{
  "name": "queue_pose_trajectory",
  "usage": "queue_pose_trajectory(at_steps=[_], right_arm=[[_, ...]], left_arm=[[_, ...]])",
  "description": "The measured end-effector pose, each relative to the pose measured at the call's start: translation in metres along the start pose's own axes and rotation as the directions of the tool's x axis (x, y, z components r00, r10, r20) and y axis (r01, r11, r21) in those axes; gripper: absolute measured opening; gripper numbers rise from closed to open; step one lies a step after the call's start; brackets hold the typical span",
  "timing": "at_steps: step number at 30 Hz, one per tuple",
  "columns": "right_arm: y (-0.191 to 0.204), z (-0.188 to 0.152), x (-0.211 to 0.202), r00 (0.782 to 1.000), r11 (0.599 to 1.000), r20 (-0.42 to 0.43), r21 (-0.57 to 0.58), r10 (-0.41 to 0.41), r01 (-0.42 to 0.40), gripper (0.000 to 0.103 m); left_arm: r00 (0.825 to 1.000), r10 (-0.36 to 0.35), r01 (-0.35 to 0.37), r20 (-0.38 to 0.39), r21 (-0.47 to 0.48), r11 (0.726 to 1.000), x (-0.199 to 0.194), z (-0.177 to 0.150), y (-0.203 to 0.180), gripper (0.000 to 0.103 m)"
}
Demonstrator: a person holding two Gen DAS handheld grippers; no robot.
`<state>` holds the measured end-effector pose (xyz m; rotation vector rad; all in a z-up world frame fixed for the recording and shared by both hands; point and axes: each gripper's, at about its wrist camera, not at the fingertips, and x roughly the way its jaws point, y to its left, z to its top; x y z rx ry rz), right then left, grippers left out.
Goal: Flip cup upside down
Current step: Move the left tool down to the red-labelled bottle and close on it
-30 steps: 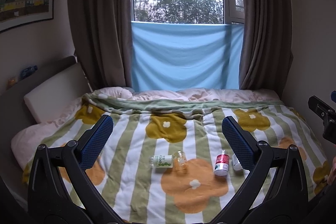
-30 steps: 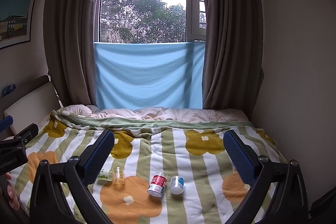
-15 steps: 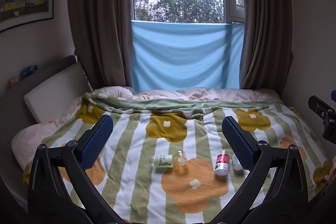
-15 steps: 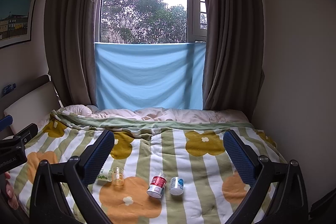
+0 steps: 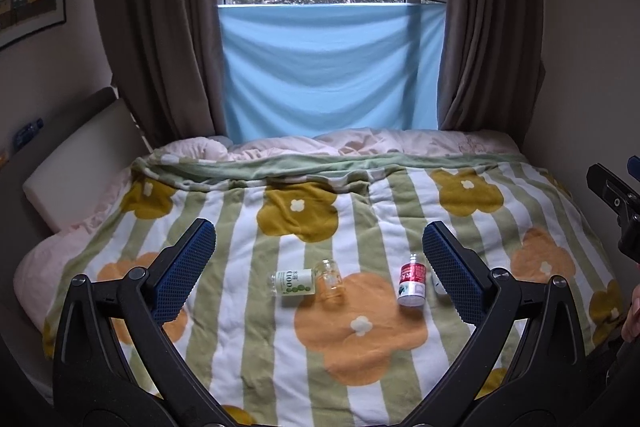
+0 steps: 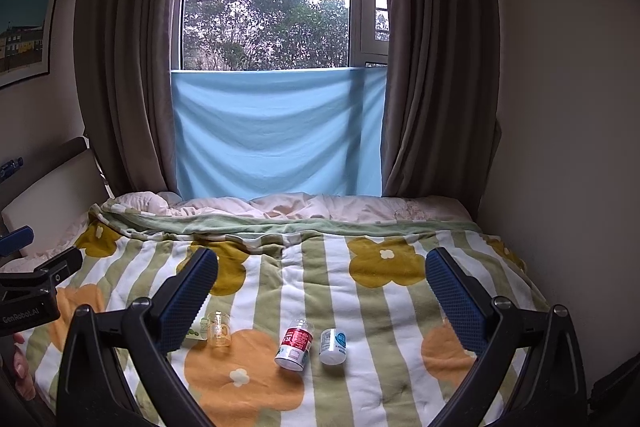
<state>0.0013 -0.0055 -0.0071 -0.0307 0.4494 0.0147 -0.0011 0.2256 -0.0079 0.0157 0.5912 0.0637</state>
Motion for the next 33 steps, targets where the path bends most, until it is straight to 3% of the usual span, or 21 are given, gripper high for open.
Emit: queue_pose_trajectory(at_steps=[5, 13, 20, 28, 33], right_arm=[[-0.013, -0.009, 0.018, 0.998, 0.999, -0.057, 0.030, -0.028, 0.030, 0.103], [-0.032, -0.028, 0.043, 0.985, 0.992, -0.147, 0.077, -0.086, 0.098, 0.103], [-0.048, -0.059, 0.102, 0.954, 0.989, -0.286, 0.094, -0.084, 0.115, 0.103], [-0.070, -0.145, 0.220, 0.863, 0.982, -0.505, 0.164, 0.005, 0.090, 0.103], [-0.079, -0.185, 0.272, 0.821, 0.976, -0.570, 0.196, 0.035, 0.095, 0.103]], left_arm=[[0.988, -0.084, 0.096, -0.132, 0.089, 0.991, 0.055, 0.003, -0.031, 0.103], [0.922, -0.171, 0.238, -0.348, 0.161, 0.958, 0.182, -0.017, -0.098, 0.103], [0.832, -0.172, 0.299, -0.528, 0.164, 0.940, 0.295, -0.062, -0.145, 0.103], [0.729, -0.117, 0.319, -0.675, 0.182, 0.930, 0.405, -0.126, -0.182, 0.102], [0.665, -0.060, 0.336, -0.745, 0.226, 0.915, 0.458, -0.159, -0.200, 0.102]])
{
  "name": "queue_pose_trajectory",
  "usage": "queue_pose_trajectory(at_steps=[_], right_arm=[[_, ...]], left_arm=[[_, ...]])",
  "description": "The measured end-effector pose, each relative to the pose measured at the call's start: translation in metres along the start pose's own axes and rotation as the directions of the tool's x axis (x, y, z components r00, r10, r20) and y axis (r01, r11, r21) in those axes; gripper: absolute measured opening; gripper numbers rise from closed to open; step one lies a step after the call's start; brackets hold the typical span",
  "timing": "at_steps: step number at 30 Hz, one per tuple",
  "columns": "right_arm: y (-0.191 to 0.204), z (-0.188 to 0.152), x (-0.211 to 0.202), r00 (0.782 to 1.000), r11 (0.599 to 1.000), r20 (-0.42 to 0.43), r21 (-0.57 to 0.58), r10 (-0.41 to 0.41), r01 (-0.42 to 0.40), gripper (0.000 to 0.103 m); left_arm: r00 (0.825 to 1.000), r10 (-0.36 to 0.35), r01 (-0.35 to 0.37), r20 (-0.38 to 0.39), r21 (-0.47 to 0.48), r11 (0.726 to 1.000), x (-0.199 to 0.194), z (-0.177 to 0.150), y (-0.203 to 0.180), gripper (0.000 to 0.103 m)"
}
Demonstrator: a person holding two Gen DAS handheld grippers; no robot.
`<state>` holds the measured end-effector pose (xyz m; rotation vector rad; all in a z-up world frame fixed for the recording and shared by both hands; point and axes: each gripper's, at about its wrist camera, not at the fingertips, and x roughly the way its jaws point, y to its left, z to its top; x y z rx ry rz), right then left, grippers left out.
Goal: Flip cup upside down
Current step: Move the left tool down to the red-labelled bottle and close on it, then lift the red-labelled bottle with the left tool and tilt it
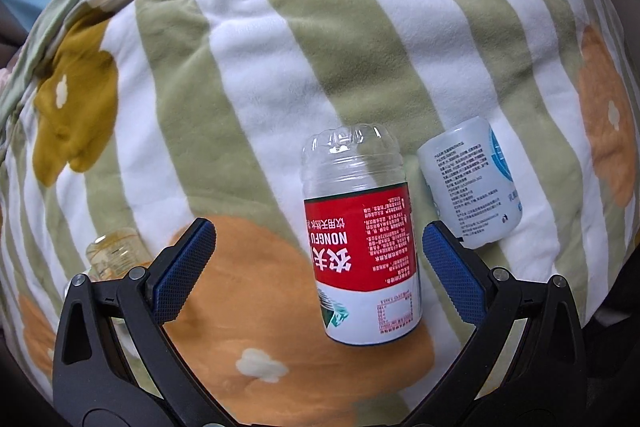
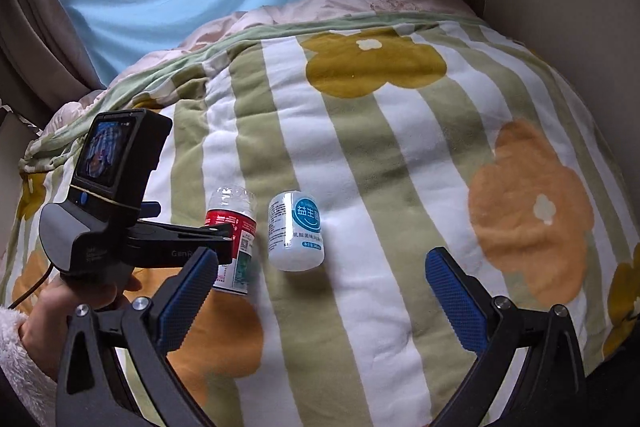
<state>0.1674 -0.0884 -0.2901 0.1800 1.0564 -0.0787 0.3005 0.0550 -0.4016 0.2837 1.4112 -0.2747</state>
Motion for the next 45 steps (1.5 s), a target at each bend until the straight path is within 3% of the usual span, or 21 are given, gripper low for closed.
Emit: queue_pose_trajectory(at_steps=[5, 7, 8, 10, 12, 13, 23, 29, 34, 40, 45], right_arm=[[-0.006, -0.001, 0.026, 1.000, 1.000, -0.015, 0.024, 0.014, -0.014, 0.103], [-0.006, -0.003, 0.031, 1.000, 1.000, -0.019, 0.023, 0.020, -0.020, 0.103], [-0.006, -0.003, 0.033, 0.999, 1.000, -0.022, 0.021, 0.023, -0.023, 0.103], [-0.005, -0.004, 0.038, 0.999, 1.000, -0.024, 0.012, 0.025, -0.025, 0.103], [-0.004, -0.006, 0.039, 0.999, 1.000, -0.025, 0.008, 0.028, -0.028, 0.103], [-0.004, -0.006, 0.040, 0.999, 1.000, -0.026, 0.008, 0.029, -0.029, 0.103], [0.000, -0.015, 0.040, 0.998, 0.999, -0.035, -0.012, 0.046, -0.046, 0.103], [0.008, -0.020, 0.023, 0.998, 0.997, -0.031, -0.048, 0.059, -0.061, 0.103], [0.015, -0.031, 0.007, 0.995, 0.993, -0.053, -0.080, 0.083, -0.087, 0.103], [0.027, -0.059, -0.004, 0.985, 0.984, -0.116, -0.112, 0.127, -0.140, 0.103], [0.035, -0.089, -0.004, 0.975, 0.978, -0.176, -0.139, 0.133, -0.158, 0.103]], left_arm=[[0.991, -0.091, 0.088, -0.097, -0.034, 0.996, 0.035, 0.014, 0.002, 0.098], [0.976, -0.146, 0.137, -0.162, -0.065, 0.988, 0.048, 0.017, 0.004, 0.092], [0.966, -0.180, 0.166, -0.186, -0.088, 0.982, 0.054, 0.017, 0.005, 0.083], [0.955, -0.212, 0.193, -0.205, -0.110, 0.975, 0.060, 0.018, 0.005, 0.075], [0.961, -0.192, 0.179, -0.198, -0.081, 0.981, 0.060, 0.017, 0.000, 0.059], [0.964, -0.179, 0.170, -0.196, -0.063, 0.983, 0.059, 0.016, -0.003, 0.056], [0.980, -0.157, 0.152, -0.122, -0.047, 0.987, 0.033, 0.000, -0.005, 0.055], [0.984, -0.160, 0.154, -0.082, -0.080, 0.985, -0.003, -0.044, 0.001, 0.055], [0.978, -0.184, 0.169, -0.096, -0.147, 0.975, -0.027, -0.102, 0.007, 0.055], [0.970, -0.205, 0.170, -0.131, -0.236, 0.957, -0.025, -0.177, 0.002, 0.055], [0.969, -0.196, 0.151, -0.149, -0.267, 0.952, -0.015, -0.221, -0.002, 0.055]])
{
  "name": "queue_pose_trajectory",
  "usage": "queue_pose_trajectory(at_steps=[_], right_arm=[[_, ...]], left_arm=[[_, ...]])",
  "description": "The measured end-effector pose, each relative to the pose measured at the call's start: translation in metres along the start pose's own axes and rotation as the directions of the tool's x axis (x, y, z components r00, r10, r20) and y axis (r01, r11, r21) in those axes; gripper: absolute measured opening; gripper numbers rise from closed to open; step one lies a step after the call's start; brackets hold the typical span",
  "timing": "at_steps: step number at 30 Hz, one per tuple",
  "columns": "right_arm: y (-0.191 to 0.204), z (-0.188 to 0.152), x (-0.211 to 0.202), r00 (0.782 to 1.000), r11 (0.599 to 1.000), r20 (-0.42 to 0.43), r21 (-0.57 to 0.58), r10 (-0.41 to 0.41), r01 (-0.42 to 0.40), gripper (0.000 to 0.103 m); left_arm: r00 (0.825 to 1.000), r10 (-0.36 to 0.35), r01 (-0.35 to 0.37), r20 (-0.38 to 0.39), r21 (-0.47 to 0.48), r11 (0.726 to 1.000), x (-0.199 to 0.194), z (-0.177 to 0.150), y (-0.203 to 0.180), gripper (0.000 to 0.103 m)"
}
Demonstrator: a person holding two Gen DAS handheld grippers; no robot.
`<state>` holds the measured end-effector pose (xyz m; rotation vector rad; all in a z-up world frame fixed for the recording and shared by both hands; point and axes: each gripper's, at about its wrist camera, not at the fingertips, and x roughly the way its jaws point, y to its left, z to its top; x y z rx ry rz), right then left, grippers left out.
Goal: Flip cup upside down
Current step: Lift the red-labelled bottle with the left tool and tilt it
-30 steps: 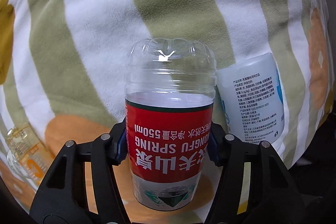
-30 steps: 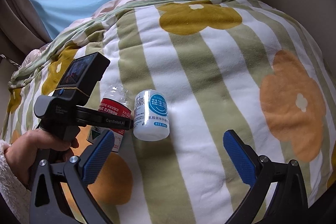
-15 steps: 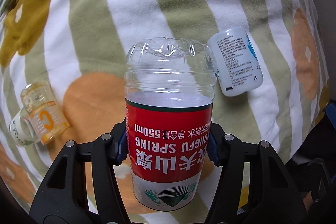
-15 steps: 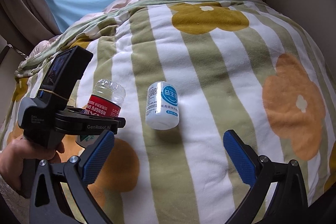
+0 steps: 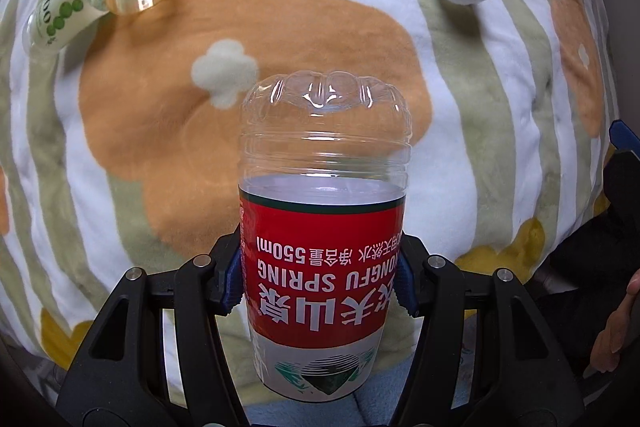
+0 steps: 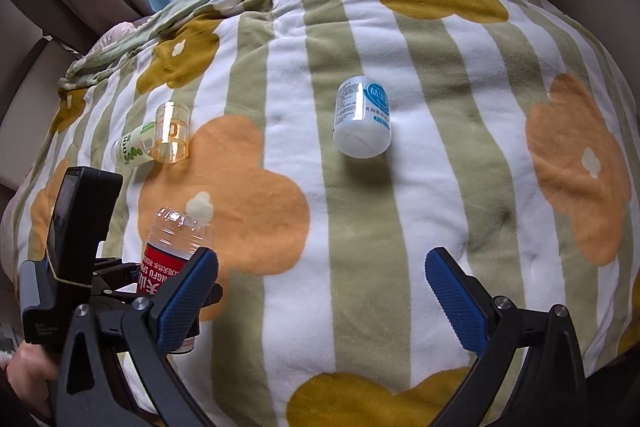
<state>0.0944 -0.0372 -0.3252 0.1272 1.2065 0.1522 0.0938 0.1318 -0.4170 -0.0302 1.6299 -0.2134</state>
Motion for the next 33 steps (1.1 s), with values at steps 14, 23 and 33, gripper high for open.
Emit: queue_pose_trajectory(at_steps=[14, 23, 33], right_arm=[[0.008, -0.032, 0.009, 0.999, 1.000, -0.047, -0.017, 0.005, -0.006, 0.103], [0.007, -0.030, 0.000, 0.999, 1.000, -0.036, -0.005, 0.009, -0.009, 0.103], [0.036, -0.028, 0.024, 0.967, 0.990, -0.216, 0.012, 0.136, -0.137, 0.103]], left_arm=[[1.000, -0.018, 0.018, -0.010, -0.018, 1.000, 0.041, -0.033, 0.002, 0.099], [0.997, -0.046, 0.048, 0.056, -0.027, 0.998, 0.014, -0.041, 0.001, 0.103], [0.993, -0.009, 0.023, 0.117, -0.121, 0.992, -0.047, -0.070, 0.068, 0.103]])
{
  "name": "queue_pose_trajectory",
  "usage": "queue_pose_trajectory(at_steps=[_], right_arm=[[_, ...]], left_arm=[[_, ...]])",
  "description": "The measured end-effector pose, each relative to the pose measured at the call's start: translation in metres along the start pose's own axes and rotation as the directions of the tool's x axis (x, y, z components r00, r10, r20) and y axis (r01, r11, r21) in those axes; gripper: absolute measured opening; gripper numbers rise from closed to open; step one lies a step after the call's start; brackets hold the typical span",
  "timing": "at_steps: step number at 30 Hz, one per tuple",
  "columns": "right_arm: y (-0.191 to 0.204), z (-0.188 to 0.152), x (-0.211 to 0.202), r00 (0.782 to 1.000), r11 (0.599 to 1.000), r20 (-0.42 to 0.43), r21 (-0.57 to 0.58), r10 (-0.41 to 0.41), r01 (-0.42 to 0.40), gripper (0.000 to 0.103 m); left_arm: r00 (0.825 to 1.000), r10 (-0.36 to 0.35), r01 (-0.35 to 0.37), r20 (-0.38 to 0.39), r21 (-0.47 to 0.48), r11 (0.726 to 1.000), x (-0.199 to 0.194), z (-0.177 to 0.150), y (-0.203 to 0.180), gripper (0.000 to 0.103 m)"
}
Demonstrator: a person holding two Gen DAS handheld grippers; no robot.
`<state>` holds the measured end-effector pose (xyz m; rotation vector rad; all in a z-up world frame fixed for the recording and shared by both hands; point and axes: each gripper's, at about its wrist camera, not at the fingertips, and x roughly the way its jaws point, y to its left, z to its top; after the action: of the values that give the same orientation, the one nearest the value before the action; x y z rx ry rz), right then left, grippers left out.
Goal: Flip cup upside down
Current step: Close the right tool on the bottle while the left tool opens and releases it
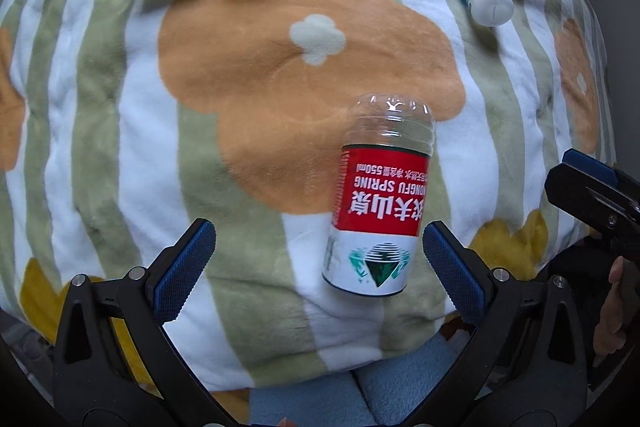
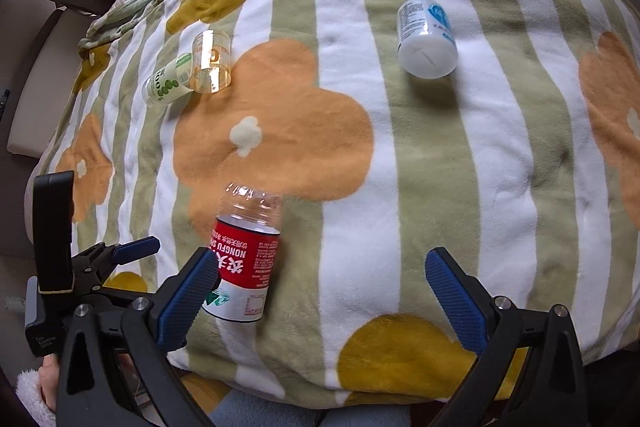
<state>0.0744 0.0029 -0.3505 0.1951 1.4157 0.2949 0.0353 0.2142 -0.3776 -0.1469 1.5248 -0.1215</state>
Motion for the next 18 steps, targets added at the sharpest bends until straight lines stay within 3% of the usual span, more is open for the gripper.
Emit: queue_pose_trajectory(at_steps=[5, 11, 18], right_arm=[[0.020, 0.004, 0.035, 0.994, 0.996, -0.082, 0.050, 0.075, -0.072, 0.103], [0.035, 0.015, 0.078, 0.979, 0.984, -0.160, 0.142, 0.127, -0.104, 0.103], [0.054, 0.028, 0.111, 0.973, 0.996, -0.229, 0.090, 0.037, -0.016, 0.085]], left_arm=[[0.999, 0.041, -0.041, 0.016, -0.043, 0.998, -0.010, -0.020, 0.033, 0.103], [0.999, 0.036, -0.032, 0.035, -0.103, 0.994, -0.014, -0.033, 0.064, 0.103], [0.999, 0.014, -0.008, 0.044, -0.150, 0.989, -0.017, -0.041, 0.088, 0.103]])
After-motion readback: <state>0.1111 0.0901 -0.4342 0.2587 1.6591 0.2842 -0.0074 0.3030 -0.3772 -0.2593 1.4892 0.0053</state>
